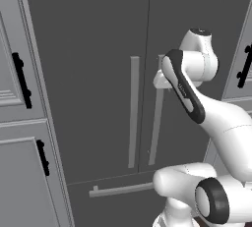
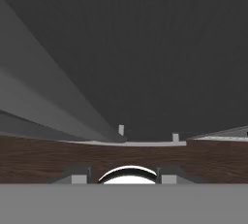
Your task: Take the strawberry from the fridge and place it on top of the pancake, located on the dining counter.
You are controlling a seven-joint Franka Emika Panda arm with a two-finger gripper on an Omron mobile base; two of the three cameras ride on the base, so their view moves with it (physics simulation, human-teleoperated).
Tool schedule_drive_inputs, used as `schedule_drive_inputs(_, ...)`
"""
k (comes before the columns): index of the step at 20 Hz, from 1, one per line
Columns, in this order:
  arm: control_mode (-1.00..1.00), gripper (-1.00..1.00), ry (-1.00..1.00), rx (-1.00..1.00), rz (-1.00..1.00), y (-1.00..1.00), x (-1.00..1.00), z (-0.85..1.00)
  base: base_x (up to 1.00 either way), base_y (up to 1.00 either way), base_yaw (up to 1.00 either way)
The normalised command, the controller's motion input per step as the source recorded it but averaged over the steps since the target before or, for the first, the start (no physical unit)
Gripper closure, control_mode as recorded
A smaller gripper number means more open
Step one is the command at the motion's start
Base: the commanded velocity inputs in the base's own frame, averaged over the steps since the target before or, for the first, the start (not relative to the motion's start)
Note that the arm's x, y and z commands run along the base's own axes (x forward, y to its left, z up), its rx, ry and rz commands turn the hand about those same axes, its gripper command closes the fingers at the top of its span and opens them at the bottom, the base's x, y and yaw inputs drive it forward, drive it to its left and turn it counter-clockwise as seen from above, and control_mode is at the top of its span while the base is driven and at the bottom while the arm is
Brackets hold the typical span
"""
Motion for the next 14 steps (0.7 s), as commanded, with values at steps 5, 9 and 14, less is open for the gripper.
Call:
schedule_drive_inputs(5, 1.0, -1.0, 0.0, 0.0, 0.0, 0.0, 0.0, 0.0, -0.03, 0.0, 0.0)
schedule_drive_inputs(9, 1.0, -1.0, 0.0, 0.0, 0.0, 0.0, 0.0, 0.0, -0.37, 0.0, 0.0)
schedule_drive_inputs(14, 1.0, -1.0, 0.0, 0.0, 0.0, 0.0, 0.0, 0.0, -0.65, 0.0, 0.0)
